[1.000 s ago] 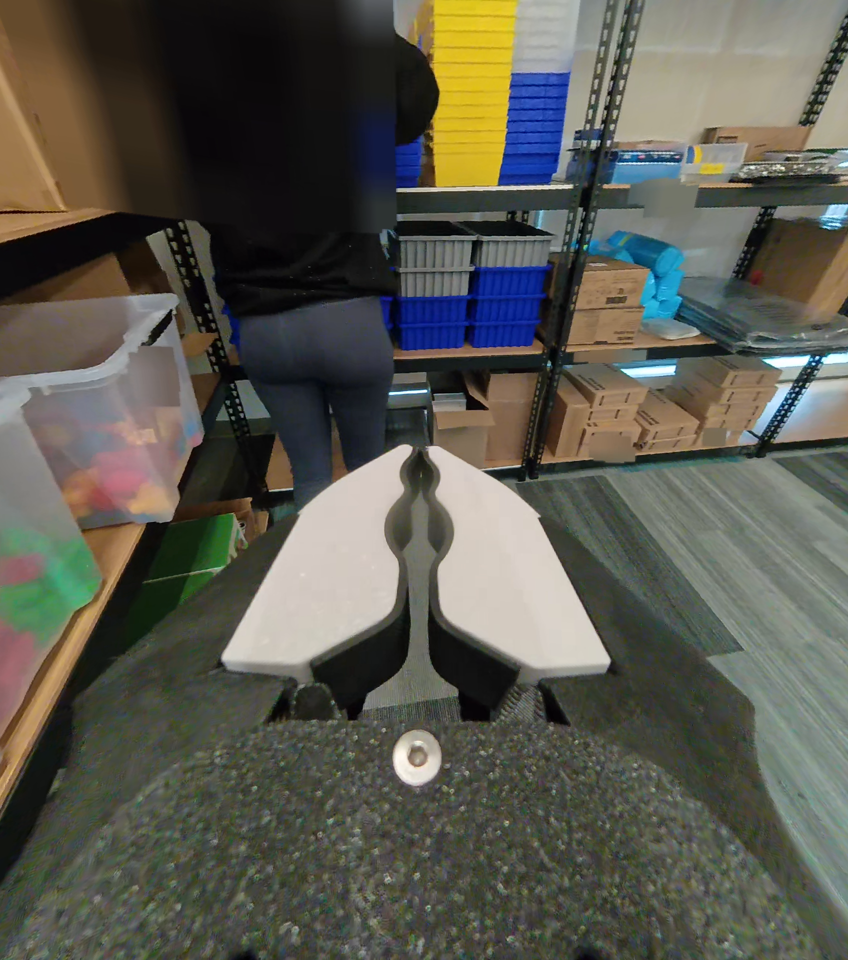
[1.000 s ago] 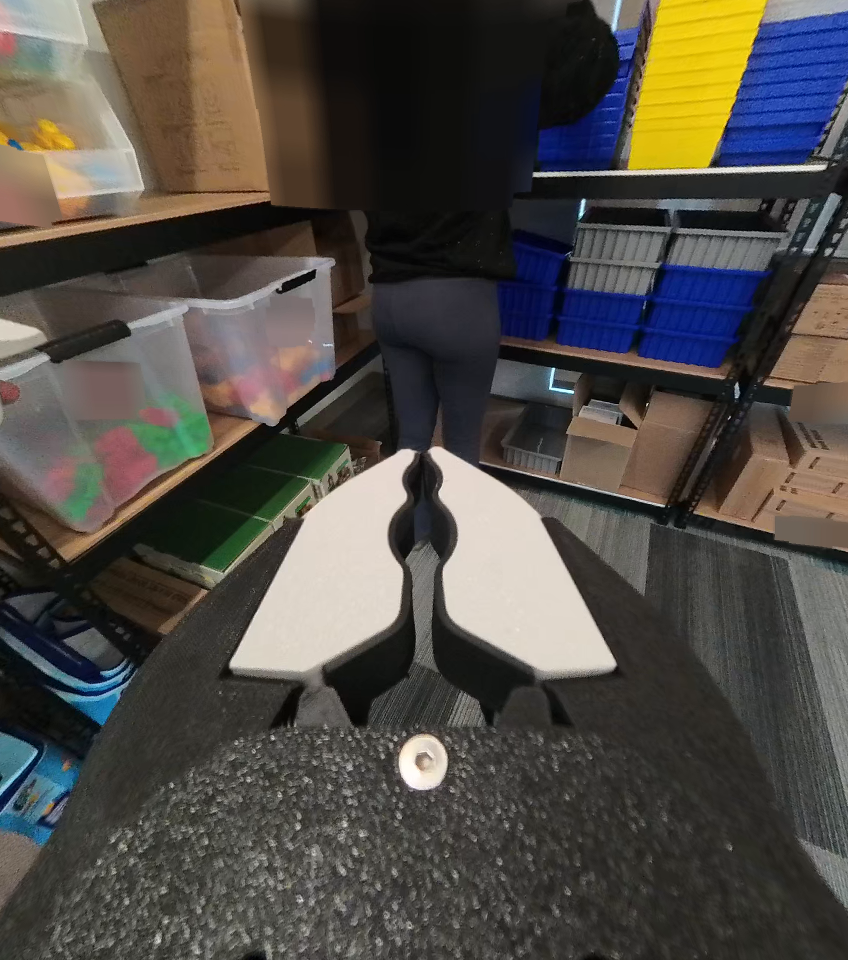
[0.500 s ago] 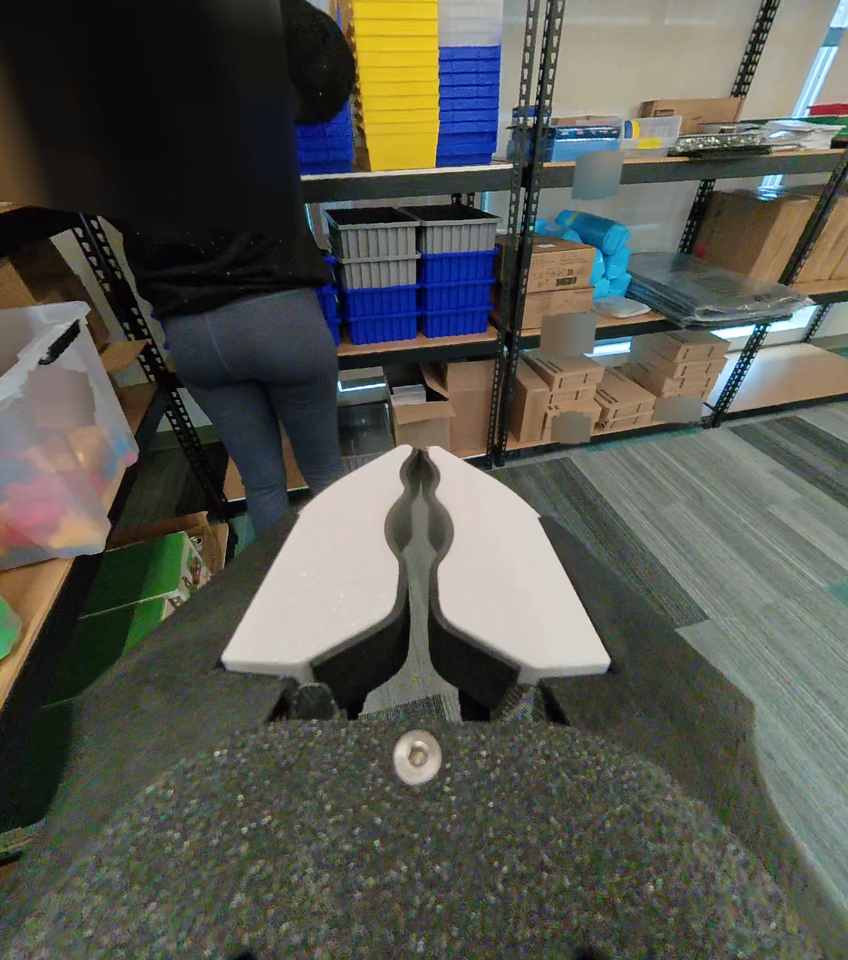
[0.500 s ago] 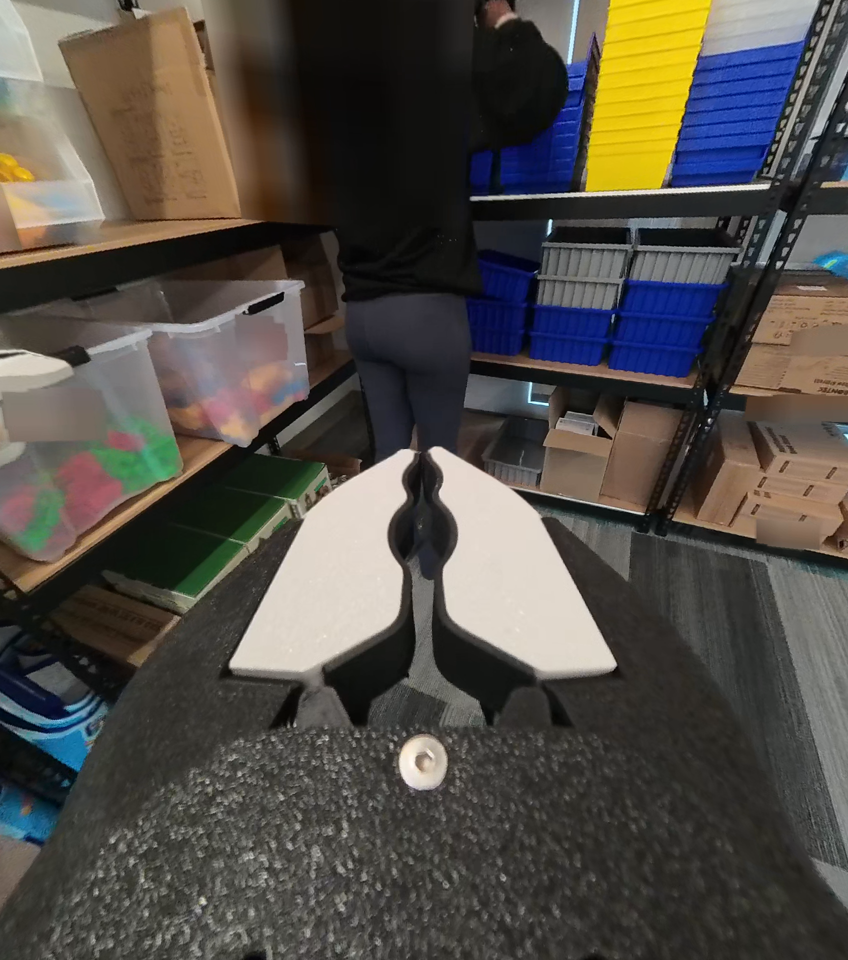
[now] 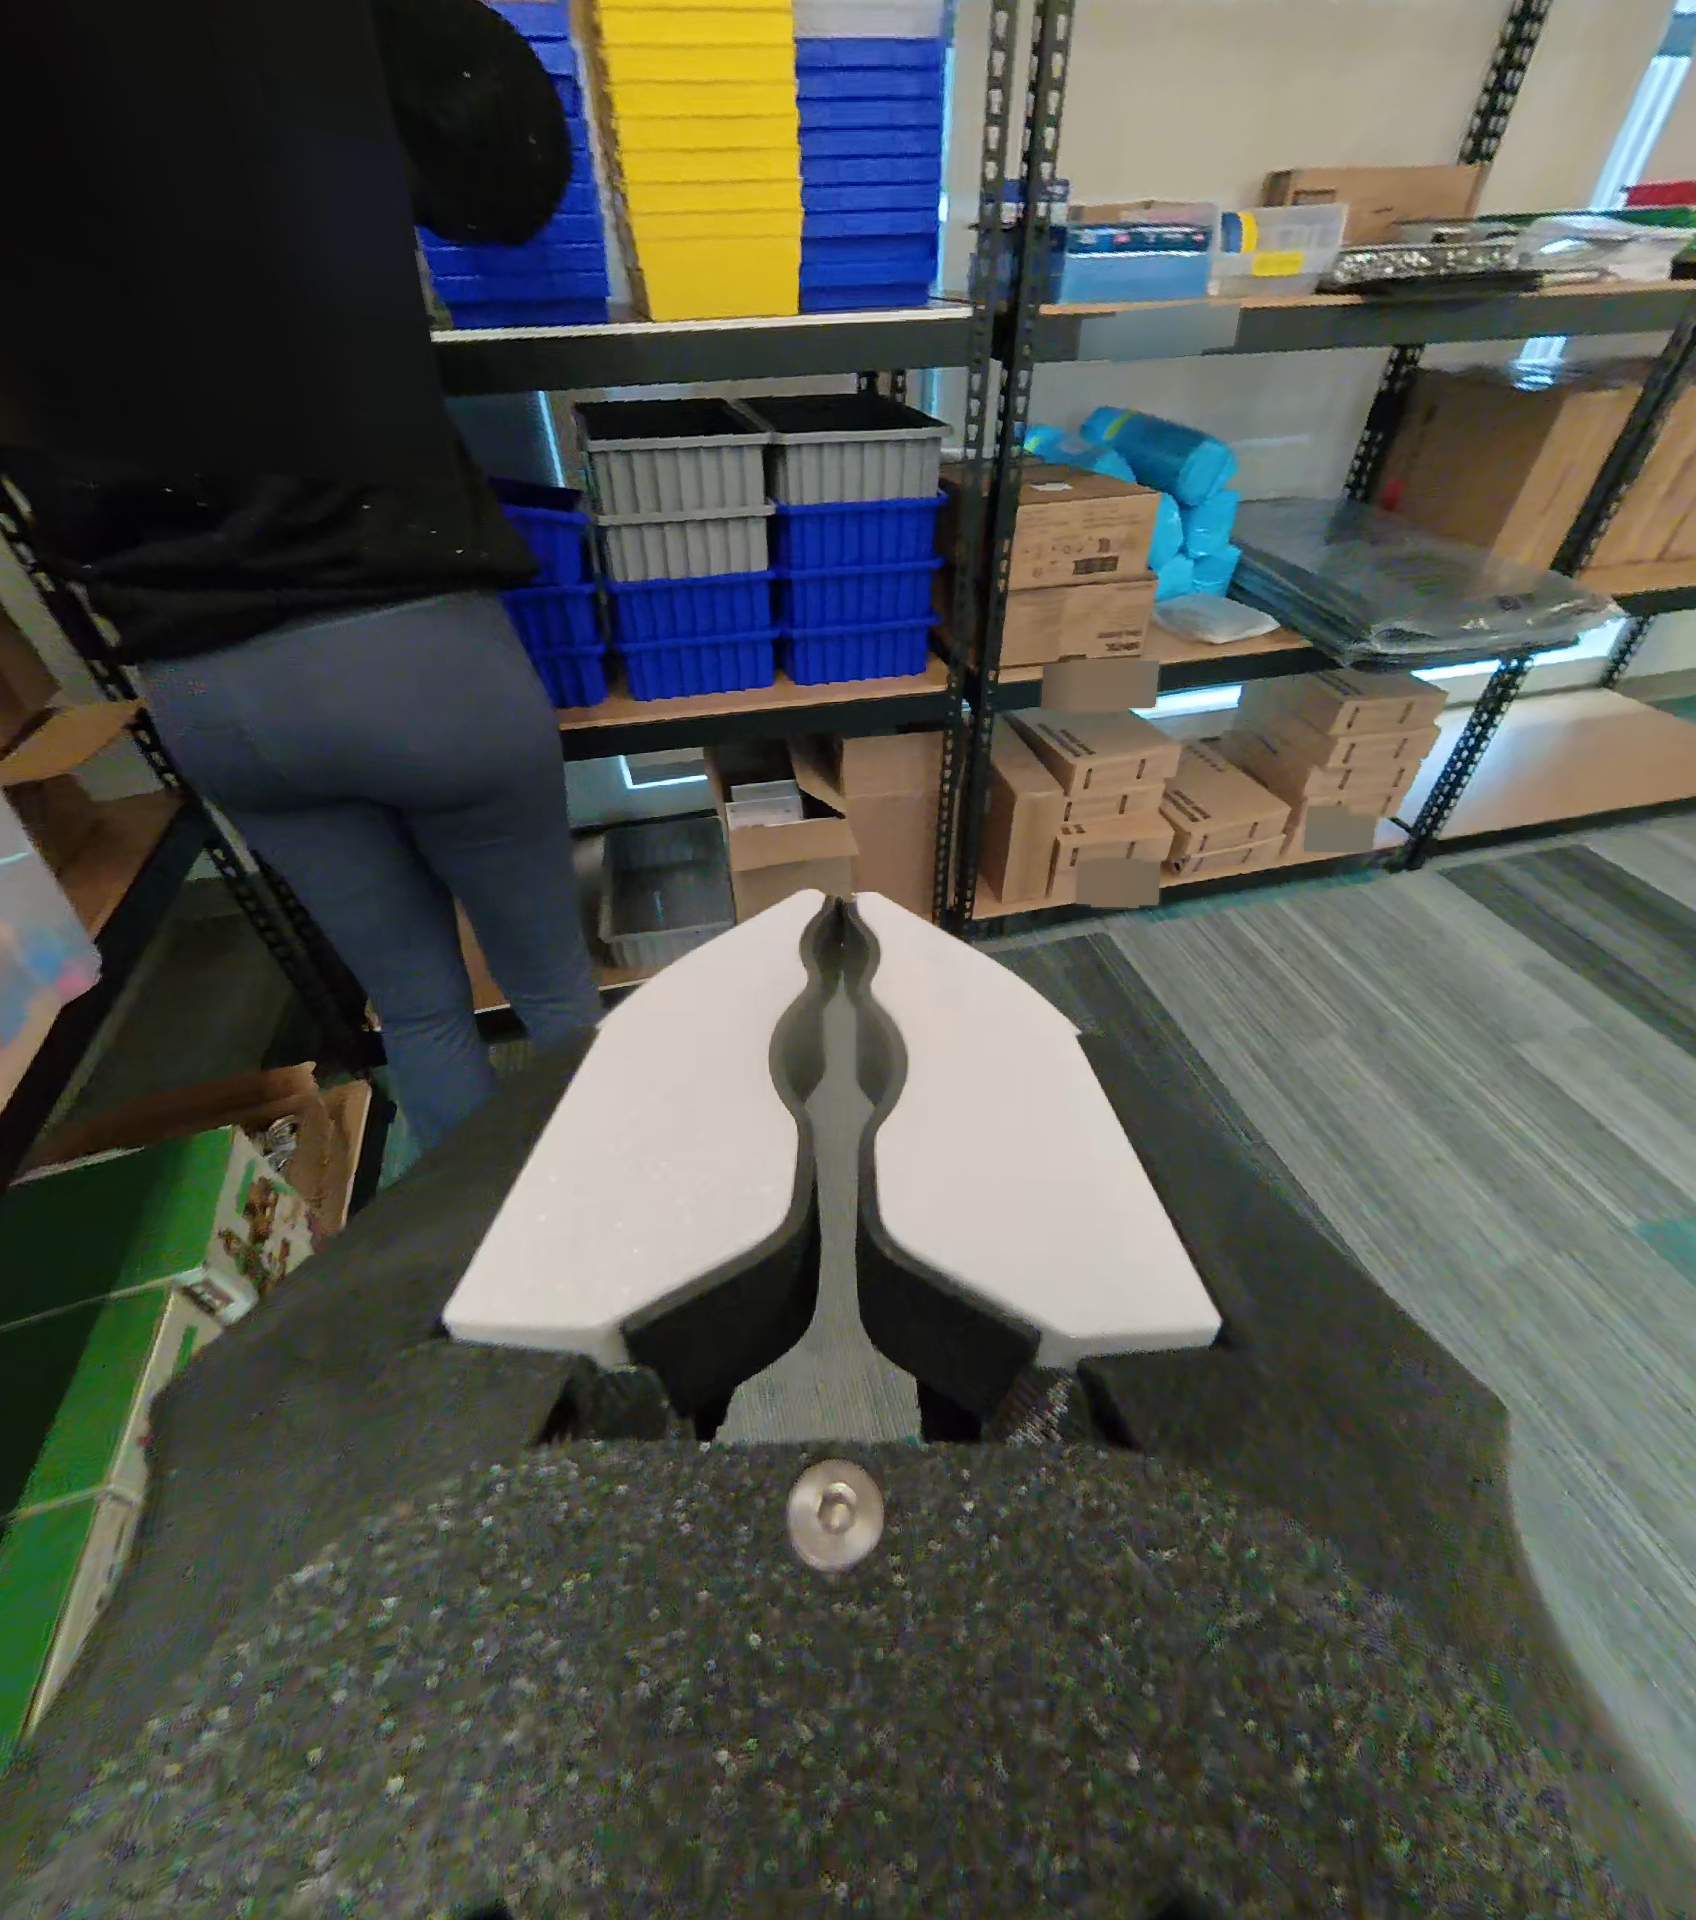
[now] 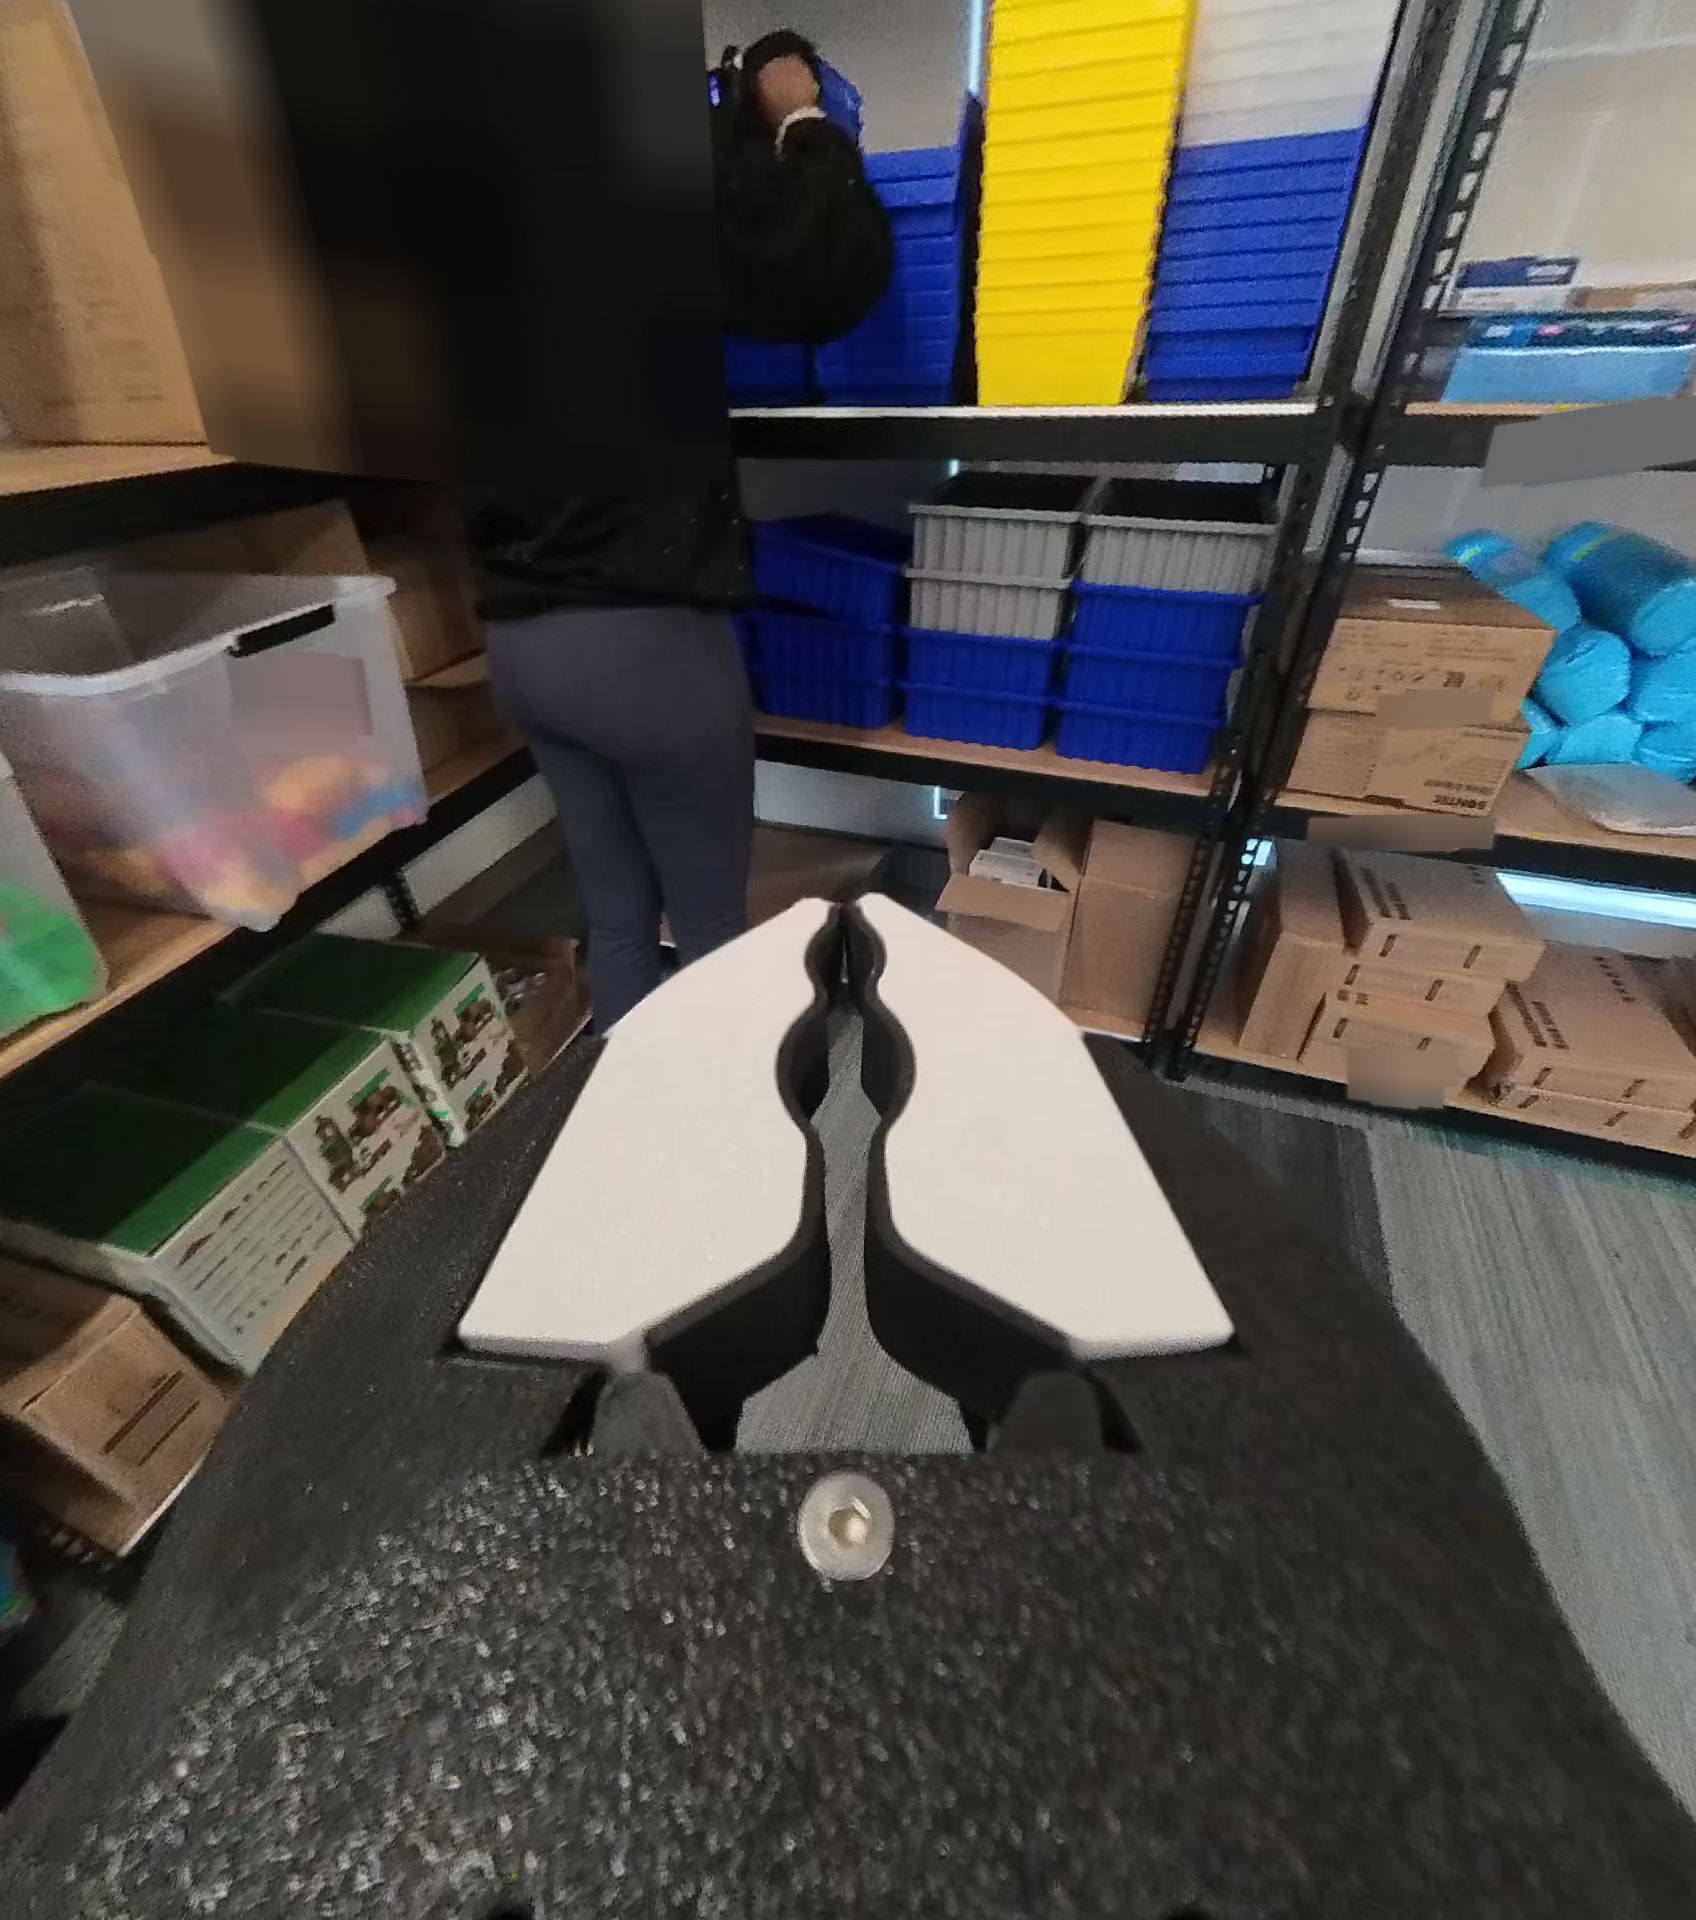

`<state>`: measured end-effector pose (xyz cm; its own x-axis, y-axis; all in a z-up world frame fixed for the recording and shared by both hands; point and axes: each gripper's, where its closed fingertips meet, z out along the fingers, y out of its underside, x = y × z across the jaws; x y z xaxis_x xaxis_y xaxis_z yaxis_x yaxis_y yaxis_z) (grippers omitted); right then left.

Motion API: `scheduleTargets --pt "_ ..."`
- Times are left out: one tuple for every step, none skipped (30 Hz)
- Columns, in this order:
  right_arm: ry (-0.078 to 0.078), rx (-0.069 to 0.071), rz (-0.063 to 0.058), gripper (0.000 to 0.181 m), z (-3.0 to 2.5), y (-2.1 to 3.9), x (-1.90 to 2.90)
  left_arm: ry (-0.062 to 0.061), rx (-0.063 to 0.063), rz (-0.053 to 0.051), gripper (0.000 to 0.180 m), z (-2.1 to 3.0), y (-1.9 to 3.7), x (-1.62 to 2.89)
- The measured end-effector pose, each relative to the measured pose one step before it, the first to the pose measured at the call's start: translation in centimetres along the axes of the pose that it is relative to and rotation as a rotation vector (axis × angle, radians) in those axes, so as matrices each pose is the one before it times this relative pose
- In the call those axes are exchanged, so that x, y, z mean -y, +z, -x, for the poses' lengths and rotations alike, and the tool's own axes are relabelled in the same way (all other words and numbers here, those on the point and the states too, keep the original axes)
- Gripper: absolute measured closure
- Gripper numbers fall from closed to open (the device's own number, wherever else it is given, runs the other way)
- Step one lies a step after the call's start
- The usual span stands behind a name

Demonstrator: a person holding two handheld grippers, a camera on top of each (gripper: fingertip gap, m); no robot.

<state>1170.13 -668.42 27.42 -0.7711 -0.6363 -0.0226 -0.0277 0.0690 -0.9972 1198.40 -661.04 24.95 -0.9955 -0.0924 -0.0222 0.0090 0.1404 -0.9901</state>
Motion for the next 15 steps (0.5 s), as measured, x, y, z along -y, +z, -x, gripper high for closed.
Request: scheduleTargets --pt "0.0006 -0.0084 -0.0029 0.181 -0.705 0.528 0.018 0.0072 -0.007 0.0029 0.18 -0.314 0.989 0.241" --pt "0.0055 -0.006 -0.001 0.181 -0.576 0.708 -0.137 0.0065 -0.0054 0.0011 0.18 -0.176 1.085 0.258" --pt "0.0109 -0.0031 -0.0018 0.181 -0.457 0.763 -0.143 0.002 -0.0056 -0.0006 0.18 -0.089 1.177 0.29" --pt "0.0108 -0.0018 -0.004 0.181 -0.131 0.809 -0.121 -0.0007 -0.0059 -0.0014 0.18 -0.04 1.253 0.267" --pt "0.0057 -0.0022 -0.0039 0.181 -0.356 0.926 -0.066 0.0006 -0.0054 -0.0017 0.18 -0.002 1.295 0.213" --pt "0.0022 -0.0018 -0.0031 0.181 -0.35 1.003 -0.074 0.0018 -0.0051 -0.0021 0.18 0.022 1.358 0.155" --pt "0.0015 -0.002 -0.0028 0.181 -0.36 1.071 -0.036 0.0001 -0.0064 -0.0012 0.18 0.021 1.48 0.097" --pt "-0.0002 -0.003 -0.0028 0.181 -0.396 1.106 0.014 -0.003 -0.0094 -0.0012 0.18 0.005 1.541 0.021" --pt "-0.0039 -0.0045 -0.0036 0.181 -0.481 1.151 0.075 -0.0042 -0.0111 -0.0031 0.18 0.013 1.633 -0.016" --pt "-0.0094 -0.009 -0.0035 0.181 -0.604 1.146 0.151 -0.0031 -0.0119 -0.004 0.18 0.025 1.721 -0.037" --pt "-0.0136 -0.0137 -0.0023 0.181 -0.754 1.164 0.133 -0.003 -0.0122 -0.0043 0.18 0.03 1.836 0.007" --pt "-0.0124 -0.015 0.0002 0.181 -0.865 1.161 0.165 -0.0054 -0.0132 -0.0033 0.18 0.064 1.945 0.082" --pt "-0.0048 -0.0157 0.0018 0.181 -0.902 1.171 0.228 -0.0085 -0.0152 -0.0008 0.18 0.091 1.978 0.162" --pt "0.0016 -0.0146 0.0017 0.181 -0.898 1.162 0.348 -0.0101 -0.0174 -0.0026 0.18 0.068 1.907 0.42" --pt "0.0006 -0.0139 -0.0011 0.181 -0.857 1.212 0.478 -0.0048 -0.0181 -0.0119 0.18 0.076 1.76 0.755"
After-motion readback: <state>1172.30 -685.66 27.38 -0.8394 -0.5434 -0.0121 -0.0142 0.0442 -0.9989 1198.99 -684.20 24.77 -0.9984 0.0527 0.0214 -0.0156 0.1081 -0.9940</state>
